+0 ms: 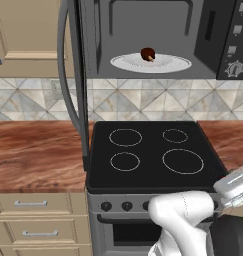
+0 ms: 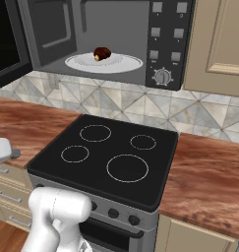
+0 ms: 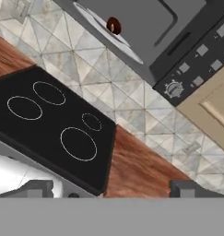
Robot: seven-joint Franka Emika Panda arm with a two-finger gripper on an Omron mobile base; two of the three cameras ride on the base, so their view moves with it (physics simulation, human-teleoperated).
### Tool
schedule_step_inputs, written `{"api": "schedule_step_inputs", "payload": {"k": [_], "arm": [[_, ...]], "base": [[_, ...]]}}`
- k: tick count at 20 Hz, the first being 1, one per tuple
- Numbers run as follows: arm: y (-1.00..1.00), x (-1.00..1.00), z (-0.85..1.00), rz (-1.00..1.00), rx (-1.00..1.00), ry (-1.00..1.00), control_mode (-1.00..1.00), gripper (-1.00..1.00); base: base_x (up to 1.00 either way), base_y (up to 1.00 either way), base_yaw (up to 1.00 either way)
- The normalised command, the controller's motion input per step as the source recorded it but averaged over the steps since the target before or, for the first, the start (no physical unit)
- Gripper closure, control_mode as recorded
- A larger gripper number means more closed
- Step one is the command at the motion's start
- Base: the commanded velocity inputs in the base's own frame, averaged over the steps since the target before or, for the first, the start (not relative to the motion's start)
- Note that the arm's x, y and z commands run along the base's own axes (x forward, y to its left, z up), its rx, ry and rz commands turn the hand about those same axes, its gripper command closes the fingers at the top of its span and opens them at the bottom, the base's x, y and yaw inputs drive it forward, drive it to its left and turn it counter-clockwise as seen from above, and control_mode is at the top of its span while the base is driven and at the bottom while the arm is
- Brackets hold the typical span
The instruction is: Transport the steak from the fridge to the microwave and turn on the microwave.
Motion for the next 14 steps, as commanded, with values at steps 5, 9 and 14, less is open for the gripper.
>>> {"api": "schedule_step_inputs", "payload": {"k": [5, 9, 14], "arm": [[0.42, -0.16, -0.01, 0.00, -0.23, 0.00, -1.00, -1.00], [0.53, -0.02, 0.00, 0.00, -0.27, 0.03, -1.00, -1.00], [0.52, -0.02, -0.01, 0.00, -0.32, 0.02, -1.00, -1.00]], "base": [[0.00, 0.00, 0.00], [0.00, 0.00, 0.00], [0.00, 0.00, 0.00]]}}
